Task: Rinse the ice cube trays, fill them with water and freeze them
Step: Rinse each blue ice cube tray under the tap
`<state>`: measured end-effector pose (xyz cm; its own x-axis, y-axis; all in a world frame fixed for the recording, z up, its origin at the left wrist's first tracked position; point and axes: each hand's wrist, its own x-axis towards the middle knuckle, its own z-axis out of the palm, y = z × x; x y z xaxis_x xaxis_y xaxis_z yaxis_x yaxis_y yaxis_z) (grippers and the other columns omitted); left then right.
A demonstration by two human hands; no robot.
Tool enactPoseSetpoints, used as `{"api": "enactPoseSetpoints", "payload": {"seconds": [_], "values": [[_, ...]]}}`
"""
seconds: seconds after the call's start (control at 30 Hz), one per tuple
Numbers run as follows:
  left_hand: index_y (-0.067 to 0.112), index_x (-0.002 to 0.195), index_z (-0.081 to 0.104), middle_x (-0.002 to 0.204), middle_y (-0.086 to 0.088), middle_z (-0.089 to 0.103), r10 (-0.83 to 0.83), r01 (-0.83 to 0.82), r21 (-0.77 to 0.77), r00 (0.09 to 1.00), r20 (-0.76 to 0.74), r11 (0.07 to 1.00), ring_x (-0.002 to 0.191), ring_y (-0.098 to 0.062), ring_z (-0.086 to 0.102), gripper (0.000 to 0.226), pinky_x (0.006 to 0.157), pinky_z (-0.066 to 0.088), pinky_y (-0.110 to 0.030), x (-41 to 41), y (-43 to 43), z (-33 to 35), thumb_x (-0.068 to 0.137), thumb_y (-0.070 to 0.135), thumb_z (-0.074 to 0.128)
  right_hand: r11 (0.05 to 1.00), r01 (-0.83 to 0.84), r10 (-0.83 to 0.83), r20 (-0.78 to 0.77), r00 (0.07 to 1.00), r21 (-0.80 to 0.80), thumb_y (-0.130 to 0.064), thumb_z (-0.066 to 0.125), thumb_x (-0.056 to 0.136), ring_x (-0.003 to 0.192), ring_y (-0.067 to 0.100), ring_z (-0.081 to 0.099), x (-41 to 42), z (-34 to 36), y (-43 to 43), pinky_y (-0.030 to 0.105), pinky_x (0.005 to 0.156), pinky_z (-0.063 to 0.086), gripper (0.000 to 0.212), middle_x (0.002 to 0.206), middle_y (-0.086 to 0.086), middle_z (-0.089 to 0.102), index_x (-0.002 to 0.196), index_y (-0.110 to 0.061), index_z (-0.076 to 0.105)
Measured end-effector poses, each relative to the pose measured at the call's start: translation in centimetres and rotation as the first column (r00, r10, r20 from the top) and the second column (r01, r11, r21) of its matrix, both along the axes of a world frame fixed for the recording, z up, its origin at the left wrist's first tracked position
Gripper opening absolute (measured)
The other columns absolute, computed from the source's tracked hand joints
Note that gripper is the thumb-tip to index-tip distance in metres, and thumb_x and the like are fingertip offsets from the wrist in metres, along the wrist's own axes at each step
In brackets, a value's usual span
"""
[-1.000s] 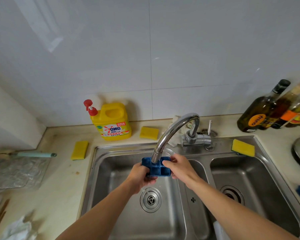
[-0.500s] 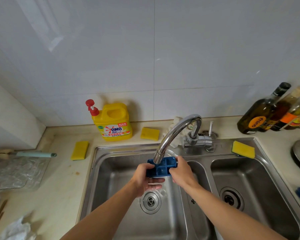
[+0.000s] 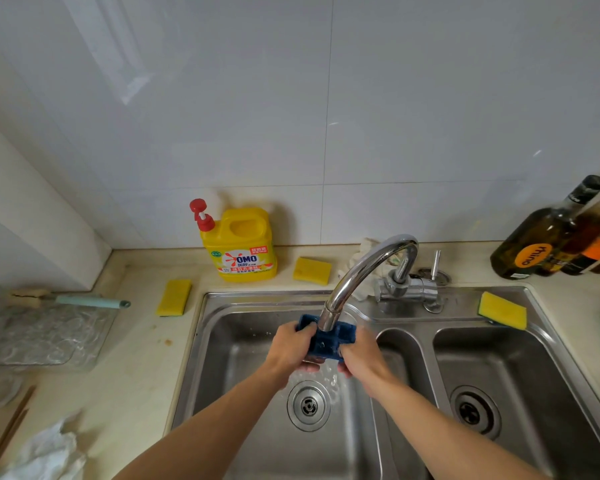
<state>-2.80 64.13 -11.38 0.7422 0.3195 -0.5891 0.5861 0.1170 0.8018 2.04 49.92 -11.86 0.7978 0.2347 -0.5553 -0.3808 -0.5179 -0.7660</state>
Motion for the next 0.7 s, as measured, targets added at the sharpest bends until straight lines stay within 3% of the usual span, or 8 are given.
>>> {"api": "enactPoseSetpoints", "payload": {"seconds": [0.1,0.23,0.37,0.53,0.63,0.7], "values": [[0.011,0.111,0.063,0.091,-0.015,0.074,0.042,-0.042,0.061,0.999,0.005,0.997,0.067,-0.023,0.073,0.022,0.064,0.064,-0.038,-0.2,0.8,0.1,0.105,0.026,0.048,0.999,-0.033,0.033,-0.011,0.999,0.040,0.004,0.046,0.090,0.047,0.013,0.059,-0.2,0.2,0.6,0.025,0.044,0.047,0.028,0.084,0.014,0.069,0.102,-0.019,0.055],[0.005,0.116,0.059,0.092,-0.021,0.073,-0.084,0.077,0.149,0.996,0.041,0.986,0.066,-0.027,0.074,0.024,0.059,0.061,-0.036,-0.4,0.6,0.6,0.105,0.024,0.049,0.995,0.041,-0.037,-0.051,0.998,0.086,0.003,0.043,0.091,0.046,0.017,0.056,0.4,0.0,0.6,0.029,0.046,0.047,0.025,0.070,0.011,0.067,0.091,-0.013,0.062],[0.005,0.119,0.057,0.098,-0.021,0.072,-0.031,0.025,0.206,0.999,0.024,0.978,0.072,-0.031,0.075,0.025,0.061,0.063,-0.037,0.0,1.4,1.0,0.107,0.023,0.043,0.982,0.031,-0.010,-0.111,0.994,0.186,0.004,0.049,0.091,0.055,0.024,0.062,0.4,0.1,0.9,0.034,0.056,0.054,0.023,0.082,0.019,0.072,0.096,-0.015,0.062],[0.010,0.118,0.059,0.092,-0.014,0.073,-0.147,0.135,0.259,0.989,0.027,0.956,0.069,-0.025,0.075,0.023,0.060,0.063,-0.037,-0.3,1.1,0.7,0.106,0.027,0.047,0.952,0.186,-0.121,-0.261,0.958,0.243,0.016,0.045,0.090,0.071,0.035,0.061,0.5,-0.3,0.4,0.043,0.067,0.056,0.033,0.103,0.031,0.066,0.113,-0.005,0.055],[0.013,0.121,0.059,0.100,-0.011,0.072,-0.081,0.079,0.205,0.997,0.004,0.976,0.076,-0.023,0.076,0.036,0.061,0.063,-0.035,-0.4,1.8,0.2,0.108,0.040,0.040,0.925,0.195,-0.078,-0.339,0.937,0.325,0.007,0.050,0.093,0.075,0.035,0.063,0.6,0.6,0.4,0.041,0.063,0.058,0.026,0.105,0.030,0.065,0.116,-0.004,0.056],[0.020,0.117,0.063,0.103,-0.008,0.073,-0.048,0.049,0.055,0.999,-0.027,0.997,0.083,-0.022,0.076,0.047,0.062,0.062,-0.033,-0.8,2.1,0.0,0.106,0.054,0.033,0.917,0.217,-0.086,-0.365,0.927,0.335,-0.009,0.057,0.098,0.078,0.033,0.065,0.8,1.0,-0.1,0.040,0.062,0.058,0.020,0.104,0.027,0.067,0.116,-0.002,0.059]]}}
